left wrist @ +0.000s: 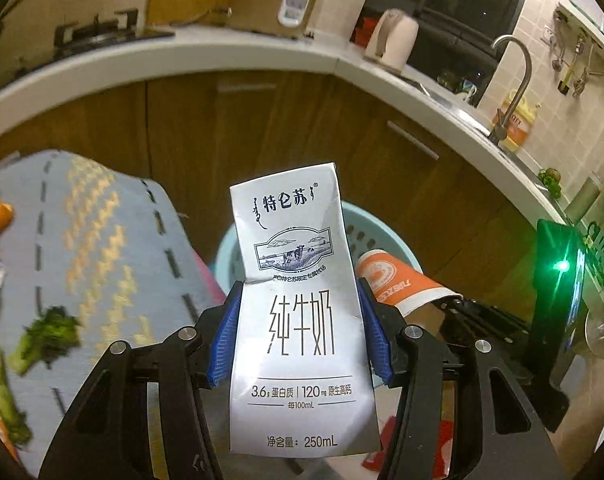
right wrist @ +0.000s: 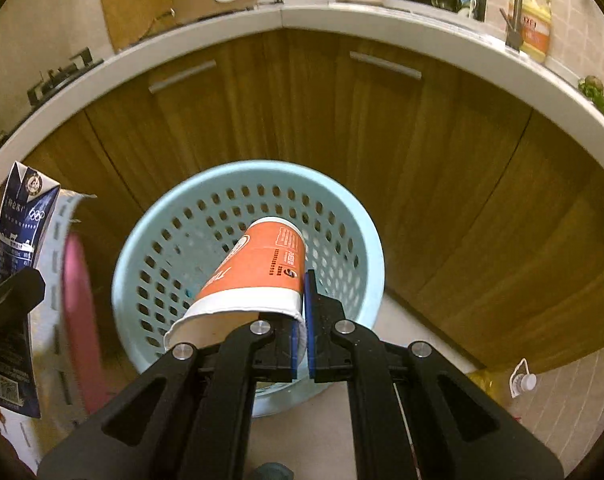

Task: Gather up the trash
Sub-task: 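Carry the white carton and orange cup with both tools over the basket, then open both tools to drop the carton and cup into the basket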

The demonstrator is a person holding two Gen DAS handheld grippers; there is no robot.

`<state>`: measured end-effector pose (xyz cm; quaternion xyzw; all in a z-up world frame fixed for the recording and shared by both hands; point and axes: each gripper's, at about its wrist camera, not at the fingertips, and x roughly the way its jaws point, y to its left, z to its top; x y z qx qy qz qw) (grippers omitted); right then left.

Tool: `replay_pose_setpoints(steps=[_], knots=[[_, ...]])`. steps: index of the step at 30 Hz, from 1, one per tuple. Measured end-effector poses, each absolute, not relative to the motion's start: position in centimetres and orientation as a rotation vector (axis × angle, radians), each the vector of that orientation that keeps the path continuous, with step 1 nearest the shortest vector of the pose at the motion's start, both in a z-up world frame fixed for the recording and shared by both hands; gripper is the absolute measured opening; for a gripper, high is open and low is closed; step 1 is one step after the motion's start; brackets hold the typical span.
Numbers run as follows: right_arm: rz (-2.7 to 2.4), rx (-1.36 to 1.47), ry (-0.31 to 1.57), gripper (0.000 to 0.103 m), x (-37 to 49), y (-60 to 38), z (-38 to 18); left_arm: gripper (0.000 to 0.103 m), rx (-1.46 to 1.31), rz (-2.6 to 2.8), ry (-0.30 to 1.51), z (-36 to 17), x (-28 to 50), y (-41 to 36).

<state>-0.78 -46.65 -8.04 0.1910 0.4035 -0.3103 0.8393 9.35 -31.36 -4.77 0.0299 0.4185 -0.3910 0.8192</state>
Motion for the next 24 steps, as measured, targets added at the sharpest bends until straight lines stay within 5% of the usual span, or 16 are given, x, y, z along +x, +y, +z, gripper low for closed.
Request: replay_pose_setpoints(steps=[16, 19, 24], knots=[[-0.647, 0.403, 0.952, 0.004, 0.0, -47.5, -11.3, 0.067, 0.071, -0.817, 0.923, -6.4, 9.7, -32.4], [-0.641, 0.396, 0.963, 0.014, 0.0, -47.3, -11.5, 0.068, 0.052, -0.807, 0.92, -6.3, 9.8, -31.3], [-0.643, 0.372, 0.94, 0.048, -0.3, -46.6, -10.7, 0.068, 0.023, -0.789, 0.901, -5.5, 9.8, -29.4]])
